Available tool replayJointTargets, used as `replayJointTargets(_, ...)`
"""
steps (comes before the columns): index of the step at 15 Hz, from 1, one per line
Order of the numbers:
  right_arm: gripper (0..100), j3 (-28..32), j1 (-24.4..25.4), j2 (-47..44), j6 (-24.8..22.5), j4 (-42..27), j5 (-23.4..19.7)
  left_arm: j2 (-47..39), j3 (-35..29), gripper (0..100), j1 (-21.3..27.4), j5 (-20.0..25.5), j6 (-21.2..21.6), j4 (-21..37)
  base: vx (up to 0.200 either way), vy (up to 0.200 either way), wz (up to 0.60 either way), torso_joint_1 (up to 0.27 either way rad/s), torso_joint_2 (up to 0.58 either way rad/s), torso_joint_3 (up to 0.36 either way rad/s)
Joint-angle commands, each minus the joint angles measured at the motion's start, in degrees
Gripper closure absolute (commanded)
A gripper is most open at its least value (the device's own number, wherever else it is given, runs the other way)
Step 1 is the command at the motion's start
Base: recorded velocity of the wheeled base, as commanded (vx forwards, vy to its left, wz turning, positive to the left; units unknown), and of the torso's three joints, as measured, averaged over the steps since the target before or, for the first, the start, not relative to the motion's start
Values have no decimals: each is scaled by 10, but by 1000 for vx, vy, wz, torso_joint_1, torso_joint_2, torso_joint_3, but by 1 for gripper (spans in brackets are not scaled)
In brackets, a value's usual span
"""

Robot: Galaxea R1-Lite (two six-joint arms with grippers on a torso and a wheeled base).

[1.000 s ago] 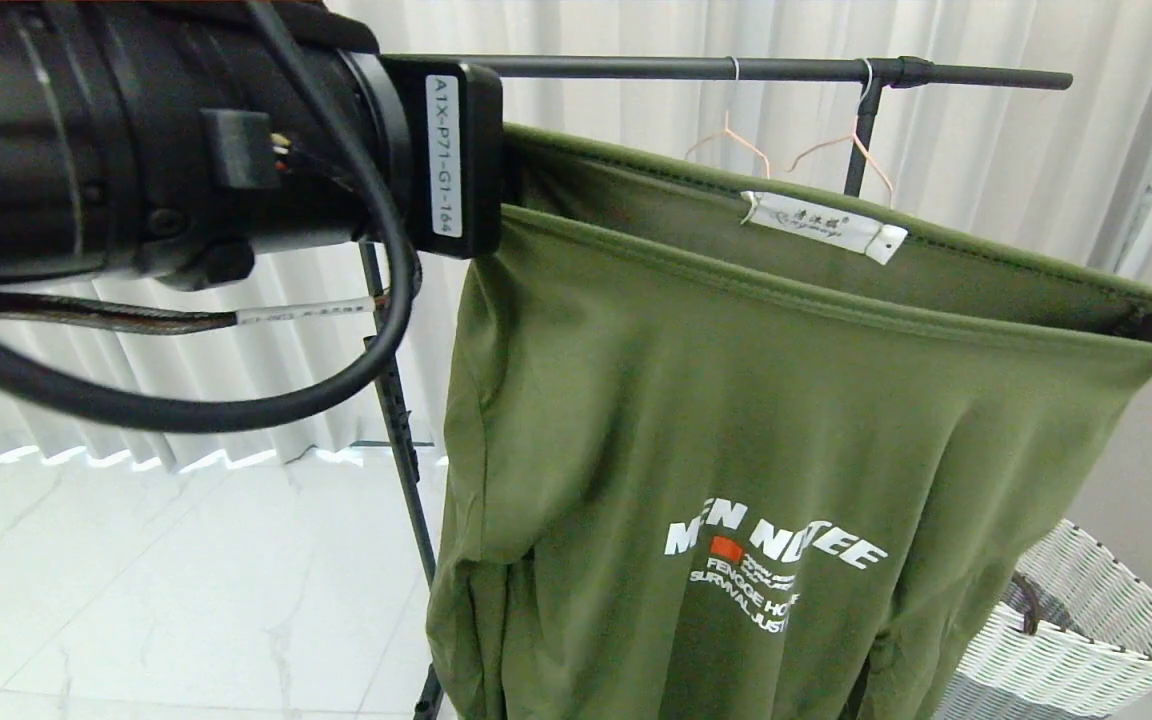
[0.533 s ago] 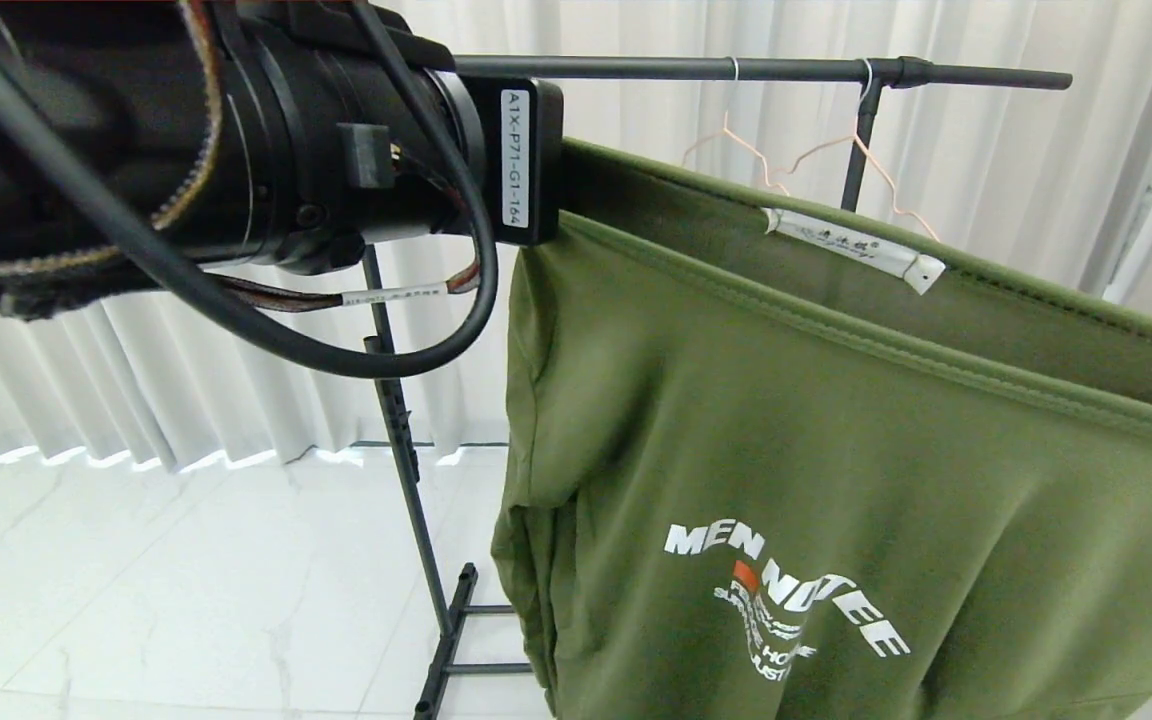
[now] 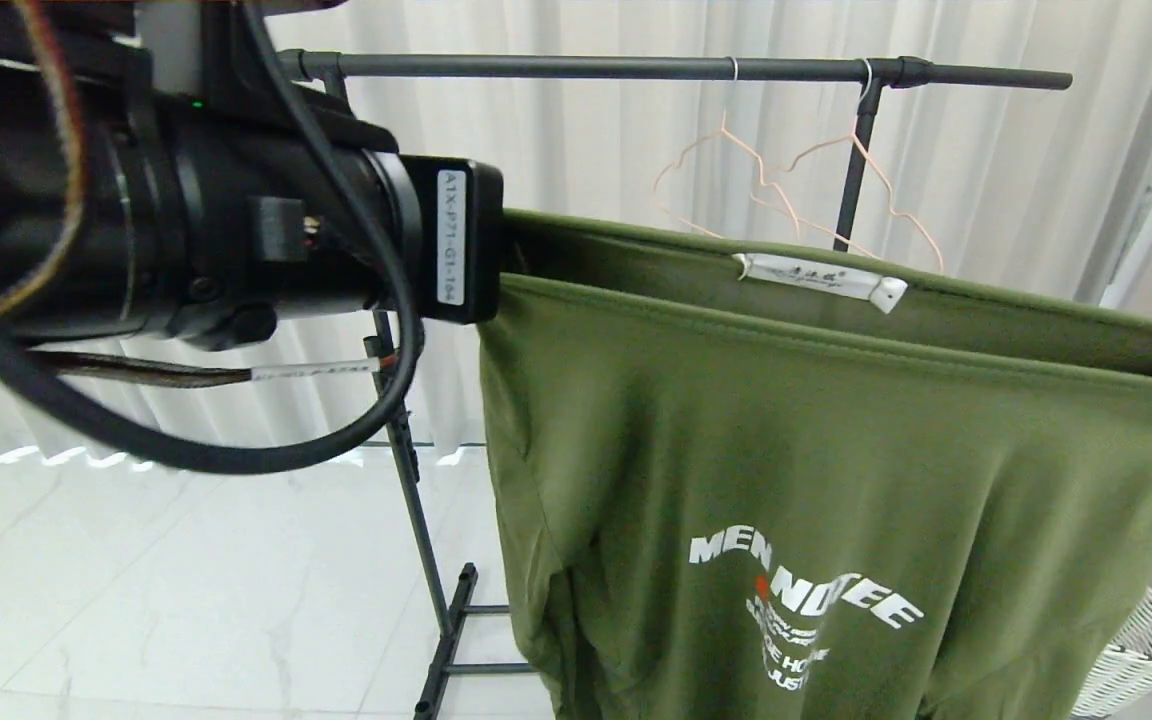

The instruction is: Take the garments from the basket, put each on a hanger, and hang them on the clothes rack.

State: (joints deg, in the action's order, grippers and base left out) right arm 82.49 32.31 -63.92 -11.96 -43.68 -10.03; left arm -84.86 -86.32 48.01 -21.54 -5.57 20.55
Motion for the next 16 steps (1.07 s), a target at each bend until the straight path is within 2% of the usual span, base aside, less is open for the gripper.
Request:
replayJointTargets(1,100,-4,0,-37,0,46,12,65,54,100,10,3,-9,28,0,0,0,0,0,0)
replayJointTargets(4,100,-3,0,-82,0,138,14,110,114,100,70,3,-30,28,0,0,0,0,0,0)
replayJointTargets(5,100,-2,0,-89,0,155,14,116,121,100,80,3,-33,28,0,0,0,0,0,0)
replayJointTargets(7,100,2,0,-122,0,225,11,125,125,100,136,3,-66,28,0,0,0,0,0,0)
replayJointTargets(8,100,2,0,-131,0,244,11,126,124,100,160,3,-67,28,0,0,0,0,0,0)
replayJointTargets(12,100,1,0,-143,0,255,14,137,126,100,191,3,-67,27,0,0,0,0,0,0)
replayJointTargets(16,100,2,-7,-140,0,251,16,132,124,100,192,-1,-66,27,0,0,0,0,0,0)
